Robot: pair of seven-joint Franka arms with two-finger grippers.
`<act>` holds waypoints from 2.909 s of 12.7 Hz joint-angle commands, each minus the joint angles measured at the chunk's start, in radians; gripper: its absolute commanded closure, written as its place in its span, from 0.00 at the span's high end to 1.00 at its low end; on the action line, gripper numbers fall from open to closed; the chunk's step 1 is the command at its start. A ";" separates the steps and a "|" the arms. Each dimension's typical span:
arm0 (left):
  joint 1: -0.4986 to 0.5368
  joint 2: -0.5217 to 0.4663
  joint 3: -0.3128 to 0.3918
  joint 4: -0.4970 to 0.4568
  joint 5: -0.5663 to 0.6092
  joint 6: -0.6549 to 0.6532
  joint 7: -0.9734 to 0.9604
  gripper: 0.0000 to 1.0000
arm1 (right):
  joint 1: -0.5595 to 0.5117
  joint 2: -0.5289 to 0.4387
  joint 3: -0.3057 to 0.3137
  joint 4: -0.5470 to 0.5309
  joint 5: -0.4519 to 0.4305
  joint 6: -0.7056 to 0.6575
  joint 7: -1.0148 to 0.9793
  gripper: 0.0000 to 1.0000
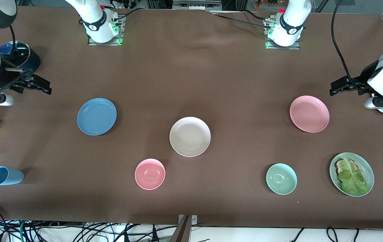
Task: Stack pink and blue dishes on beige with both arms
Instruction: 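Move the left gripper down toward the large pink plate's rim, then grip the large pink plate's rim with the left gripper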
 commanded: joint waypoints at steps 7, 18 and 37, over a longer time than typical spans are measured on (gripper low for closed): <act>0.138 0.182 0.025 0.019 0.005 0.099 0.247 1.00 | -0.002 -0.013 0.004 -0.004 0.016 0.000 -0.006 1.00; 0.348 0.392 0.018 -0.013 -0.140 0.315 0.634 1.00 | 0.000 -0.013 0.007 -0.005 0.016 0.002 -0.006 1.00; 0.379 0.153 0.054 -0.668 -0.318 0.782 0.955 1.00 | -0.002 -0.010 0.001 -0.005 0.016 -0.003 -0.008 1.00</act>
